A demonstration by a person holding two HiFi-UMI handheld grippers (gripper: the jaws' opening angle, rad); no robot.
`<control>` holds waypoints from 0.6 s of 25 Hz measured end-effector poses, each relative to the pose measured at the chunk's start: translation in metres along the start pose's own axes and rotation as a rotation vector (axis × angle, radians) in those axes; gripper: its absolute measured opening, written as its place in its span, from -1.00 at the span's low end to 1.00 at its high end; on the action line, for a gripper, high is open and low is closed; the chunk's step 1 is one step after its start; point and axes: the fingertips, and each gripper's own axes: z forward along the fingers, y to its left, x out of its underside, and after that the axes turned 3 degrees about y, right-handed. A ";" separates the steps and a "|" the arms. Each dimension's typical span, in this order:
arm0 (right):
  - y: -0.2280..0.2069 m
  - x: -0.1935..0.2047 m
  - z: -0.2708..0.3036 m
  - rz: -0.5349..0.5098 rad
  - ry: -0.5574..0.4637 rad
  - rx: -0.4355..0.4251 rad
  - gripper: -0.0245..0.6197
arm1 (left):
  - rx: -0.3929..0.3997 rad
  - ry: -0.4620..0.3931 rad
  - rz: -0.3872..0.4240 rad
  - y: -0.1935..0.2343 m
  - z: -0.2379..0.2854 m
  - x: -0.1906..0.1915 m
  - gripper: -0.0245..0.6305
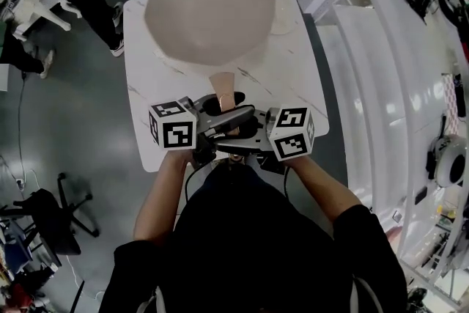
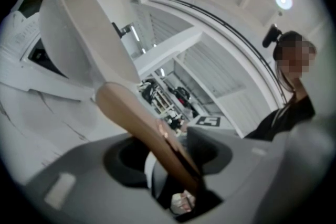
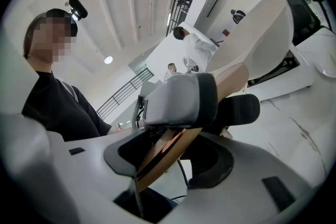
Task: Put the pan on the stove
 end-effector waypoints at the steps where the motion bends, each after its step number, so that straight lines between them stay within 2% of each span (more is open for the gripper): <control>1: -0.004 -0.005 -0.001 -0.002 0.006 -0.006 -0.27 | -0.006 -0.004 0.001 0.004 0.002 -0.006 -0.27; 15: -0.064 -0.065 -0.023 0.011 0.106 -0.108 -0.27 | -0.096 -0.127 -0.037 0.060 0.025 -0.080 -0.26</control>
